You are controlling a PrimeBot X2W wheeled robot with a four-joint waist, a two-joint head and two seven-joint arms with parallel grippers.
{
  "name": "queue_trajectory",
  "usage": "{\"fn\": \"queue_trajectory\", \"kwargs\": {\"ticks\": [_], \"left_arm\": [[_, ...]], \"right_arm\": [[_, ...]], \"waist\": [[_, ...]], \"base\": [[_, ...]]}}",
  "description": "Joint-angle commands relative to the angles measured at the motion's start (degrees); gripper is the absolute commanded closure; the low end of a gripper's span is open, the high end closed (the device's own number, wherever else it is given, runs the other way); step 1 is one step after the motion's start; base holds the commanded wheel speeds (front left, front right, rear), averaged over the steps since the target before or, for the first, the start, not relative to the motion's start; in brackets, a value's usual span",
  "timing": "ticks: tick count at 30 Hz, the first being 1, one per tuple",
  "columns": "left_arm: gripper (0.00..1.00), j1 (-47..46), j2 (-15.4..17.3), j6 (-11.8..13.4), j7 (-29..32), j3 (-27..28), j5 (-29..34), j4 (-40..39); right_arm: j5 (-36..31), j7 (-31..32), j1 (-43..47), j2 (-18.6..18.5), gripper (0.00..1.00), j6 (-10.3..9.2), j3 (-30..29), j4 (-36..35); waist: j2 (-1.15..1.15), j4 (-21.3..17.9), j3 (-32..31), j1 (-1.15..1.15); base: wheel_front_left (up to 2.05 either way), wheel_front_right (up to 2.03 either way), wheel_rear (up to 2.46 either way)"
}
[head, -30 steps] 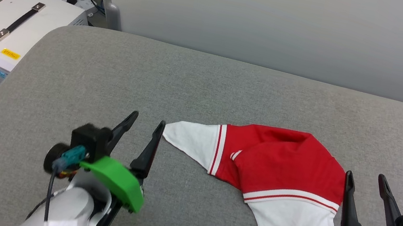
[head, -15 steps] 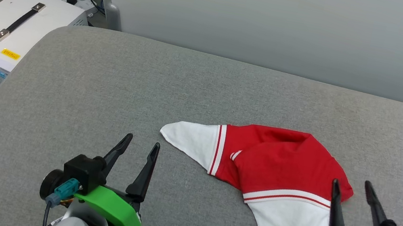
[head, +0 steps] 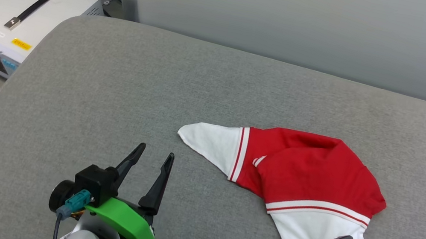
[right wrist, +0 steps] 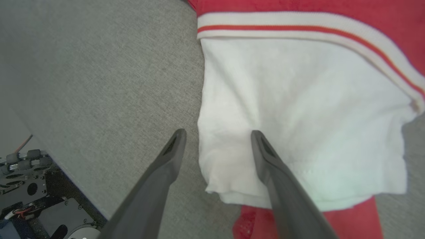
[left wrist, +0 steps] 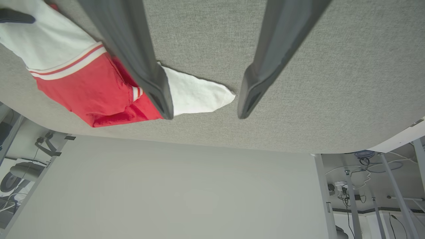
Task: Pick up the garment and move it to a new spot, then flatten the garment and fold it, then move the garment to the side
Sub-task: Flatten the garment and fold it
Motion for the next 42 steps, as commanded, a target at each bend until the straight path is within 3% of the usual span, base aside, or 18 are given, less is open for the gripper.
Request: {"fn": "queue_trajectory", "kwargs": {"ticks": [1, 10, 13, 20, 26, 30, 34, 35, 36, 37, 42], "left_arm": [[0.00, 0.0, -0.6, -0.5, -0.3, 0.3, 0.5, 0.3], [0.00, -0.7, -1.7, -1.3, -0.3, 1.8, 1.8, 1.1], [0.00, -0.7, -2.1, -1.4, -0.3, 2.0, 2.2, 1.1], [0.00, -0.8, -2.8, -1.5, -0.3, 2.4, 2.6, 1.3], [0.00, -1.0, -3.1, -1.5, -0.3, 1.9, 2.4, 1.5], [0.00, -1.3, -3.2, -1.5, -0.3, 1.7, 2.3, 1.7], [0.00, -1.8, -3.2, -1.5, -0.3, 1.5, 2.1, 2.1], [0.00, -2.0, -3.2, -1.5, -0.3, 1.3, 2.1, 2.2], [0.00, -2.1, -3.2, -1.5, -0.3, 1.3, 2.0, 2.3], [0.00, -2.2, -3.2, -1.5, -0.3, 1.2, 2.0, 2.5], [0.00, -2.1, -3.2, -1.5, -0.3, 0.9, 1.8, 3.1]], "right_arm": [[0.9, 2.4, -1.5, -0.9, 0.00, -0.04, 0.4, 0.5], [3.7, 13.0, -2.3, -3.0, 0.00, -0.04, 2.4, 4.7], [4.8, 15.0, -1.6, -3.9, 1.00, -0.04, 3.0, 5.7], [6.3, 16.8, -1.9, -10.4, 1.00, -0.04, 4.6, 5.2], [5.8, 17.6, -3.7, -20.1, 1.00, -0.04, 4.6, 4.5], [4.2, 15.8, -5.5, -25.9, 1.00, -0.04, 2.9, 5.4], [1.6, 10.2, -8.6, -27.7, 1.00, -0.04, 0.1, 9.2], [1.6, 9.0, -8.8, -27.0, 0.93, -0.04, -0.2, 10.2], [1.6, 8.0, -9.0, -26.3, 0.68, -0.04, -0.5, 10.8], [1.5, 6.6, -9.2, -25.4, 0.00, -0.04, -0.9, 11.5], [1.2, 0.6, -9.3, -20.9, 0.00, -0.04, -5.5, 13.1]], "waist": [[0.00, 1.2, 1.0, 0.00], [0.00, 3.6, 3.0, 0.00], [0.00, 4.0, 3.3, 0.00], [0.00, 3.9, 3.3, 0.00], [0.00, 3.1, 3.2, 0.00], [0.00, 2.4, 3.2, 0.00], [0.00, 1.3, 3.7, 0.00], [0.00, 1.1, 3.8, 0.00], [0.00, 1.0, 3.8, 0.00], [0.00, 0.8, 3.8, 0.00], [0.00, -0.3, 3.2, 0.00]], "base": [[0.00, 0.00, 0.00], [0.00, 0.00, 0.00], [0.00, 0.00, 0.00], [0.00, 0.00, 0.00], [0.00, 0.00, 0.00], [0.00, 0.00, 0.00], [0.00, 0.00, 0.00], [0.00, 0.00, 0.00], [0.00, 0.00, 0.00], [0.00, 0.00, 0.00], [0.00, 0.00, 0.00]]}}
